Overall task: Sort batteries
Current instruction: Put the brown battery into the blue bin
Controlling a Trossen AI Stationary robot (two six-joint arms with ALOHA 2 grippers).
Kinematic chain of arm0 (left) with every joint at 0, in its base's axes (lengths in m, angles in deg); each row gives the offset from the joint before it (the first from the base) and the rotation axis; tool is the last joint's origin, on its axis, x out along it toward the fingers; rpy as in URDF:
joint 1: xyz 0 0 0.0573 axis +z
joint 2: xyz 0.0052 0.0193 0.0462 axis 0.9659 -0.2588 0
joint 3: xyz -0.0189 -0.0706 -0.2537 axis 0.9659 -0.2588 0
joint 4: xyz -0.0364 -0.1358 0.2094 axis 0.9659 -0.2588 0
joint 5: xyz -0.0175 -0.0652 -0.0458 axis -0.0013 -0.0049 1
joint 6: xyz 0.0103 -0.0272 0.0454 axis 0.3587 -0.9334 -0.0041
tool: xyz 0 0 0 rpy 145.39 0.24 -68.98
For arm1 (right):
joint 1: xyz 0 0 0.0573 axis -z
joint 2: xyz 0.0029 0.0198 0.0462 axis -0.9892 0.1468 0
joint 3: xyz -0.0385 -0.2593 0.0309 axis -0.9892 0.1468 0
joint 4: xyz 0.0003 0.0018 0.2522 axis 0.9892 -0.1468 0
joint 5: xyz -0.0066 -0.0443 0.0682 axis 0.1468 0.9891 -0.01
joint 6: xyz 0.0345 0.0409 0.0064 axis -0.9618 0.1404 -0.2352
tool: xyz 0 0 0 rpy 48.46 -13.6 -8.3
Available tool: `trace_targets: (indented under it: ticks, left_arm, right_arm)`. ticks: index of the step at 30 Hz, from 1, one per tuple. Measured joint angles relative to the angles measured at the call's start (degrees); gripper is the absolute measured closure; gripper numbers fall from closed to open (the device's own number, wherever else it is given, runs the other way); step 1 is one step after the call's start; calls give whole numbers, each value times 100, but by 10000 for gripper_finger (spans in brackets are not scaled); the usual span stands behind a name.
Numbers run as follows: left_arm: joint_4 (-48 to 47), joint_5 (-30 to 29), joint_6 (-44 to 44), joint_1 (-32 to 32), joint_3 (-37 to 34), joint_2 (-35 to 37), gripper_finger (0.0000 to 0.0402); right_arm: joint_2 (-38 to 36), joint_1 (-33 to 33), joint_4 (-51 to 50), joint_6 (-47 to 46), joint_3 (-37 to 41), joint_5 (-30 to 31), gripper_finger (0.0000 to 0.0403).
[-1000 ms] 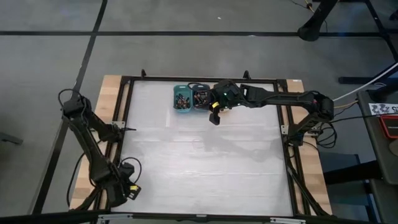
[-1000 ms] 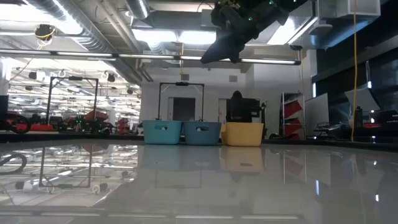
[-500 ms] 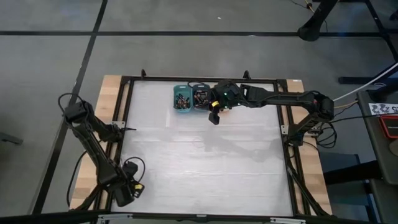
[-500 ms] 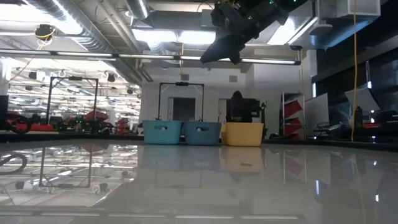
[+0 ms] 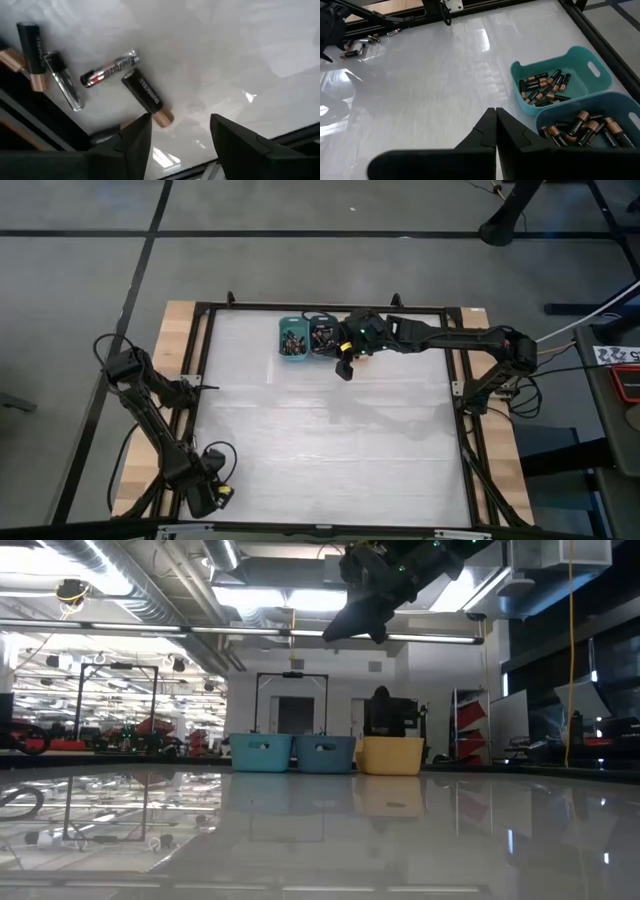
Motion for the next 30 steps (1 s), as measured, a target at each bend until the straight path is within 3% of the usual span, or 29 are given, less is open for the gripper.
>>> trace_targets:
  ticks: [3, 11, 21, 26, 30]
  left_arm:
    - [560, 233, -94, -53, -96, -221, 210]
    - [364, 297, -598, -111, -146, -432, 210]
    - [276, 41, -252, -50, -128, -483, 210]
    - [-695, -645, 448, 17, 243, -525, 210]
    - [-1598, -784, 1395, 109, 880, -504, 210]
  right_arm:
    - [0, 1, -38, 0, 0, 4, 403]
    - [-2, 1, -32, 95, 0, 62, 403]
    - [-2, 3, -26, 162, 0, 66, 403]
    - [-2, 1, -32, 157, 0, 63, 403]
    - [-4, 1, -34, 152, 0, 6, 403]
